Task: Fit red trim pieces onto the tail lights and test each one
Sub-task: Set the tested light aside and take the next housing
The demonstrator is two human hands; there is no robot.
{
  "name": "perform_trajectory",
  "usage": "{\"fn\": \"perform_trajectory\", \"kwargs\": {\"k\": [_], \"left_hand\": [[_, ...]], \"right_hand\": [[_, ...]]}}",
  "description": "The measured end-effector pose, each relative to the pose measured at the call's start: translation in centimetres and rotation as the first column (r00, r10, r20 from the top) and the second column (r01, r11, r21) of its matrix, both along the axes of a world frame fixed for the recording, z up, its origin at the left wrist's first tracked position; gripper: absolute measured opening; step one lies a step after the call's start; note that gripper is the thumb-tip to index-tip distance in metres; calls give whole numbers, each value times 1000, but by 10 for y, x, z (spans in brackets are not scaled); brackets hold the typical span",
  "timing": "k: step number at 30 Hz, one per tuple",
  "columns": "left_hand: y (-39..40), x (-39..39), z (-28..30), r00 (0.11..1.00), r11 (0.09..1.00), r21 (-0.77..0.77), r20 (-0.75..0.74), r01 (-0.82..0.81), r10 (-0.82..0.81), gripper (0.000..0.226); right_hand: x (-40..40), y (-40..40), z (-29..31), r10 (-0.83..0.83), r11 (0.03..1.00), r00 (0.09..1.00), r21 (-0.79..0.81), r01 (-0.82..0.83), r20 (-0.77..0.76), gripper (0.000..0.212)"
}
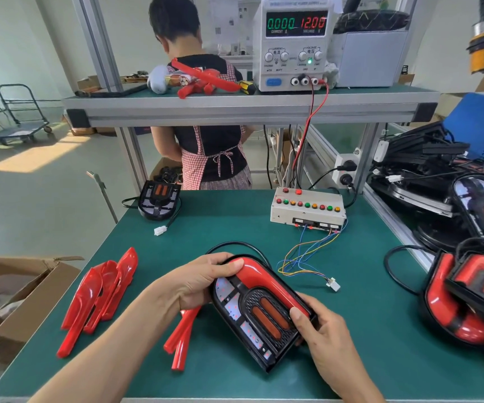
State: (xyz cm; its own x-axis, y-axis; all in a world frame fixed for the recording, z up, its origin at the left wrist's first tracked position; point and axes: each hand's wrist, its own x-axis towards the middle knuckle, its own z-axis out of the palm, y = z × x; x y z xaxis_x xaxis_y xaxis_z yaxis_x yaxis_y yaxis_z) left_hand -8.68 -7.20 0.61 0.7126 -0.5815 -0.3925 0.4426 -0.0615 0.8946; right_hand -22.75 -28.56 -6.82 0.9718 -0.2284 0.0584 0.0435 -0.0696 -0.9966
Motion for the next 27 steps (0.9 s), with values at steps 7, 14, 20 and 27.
{"fn": "perform_trajectory", "kwargs": {"k": [7, 14, 20, 27], "left_hand": [[2, -3, 4, 1000, 1000, -26, 0, 9, -9, 52], [-7, -12, 13, 986, 999, -36, 161, 41, -35, 52], [-15, -22, 21, 911, 996, 74, 407, 44, -71, 30], [-20, -30, 29, 872, 990, 137, 478, 39, -101, 31]], "right_hand": [[-2, 3, 6, -33, 995, 999, -90, 33, -5, 22], [24, 14, 62, -163, 829, 984, -530, 176, 71, 58], [62, 22, 103, 84, 940, 972, -305, -150, -220, 26], [58, 19, 107, 234, 965, 909, 194, -175, -344, 15]]}}
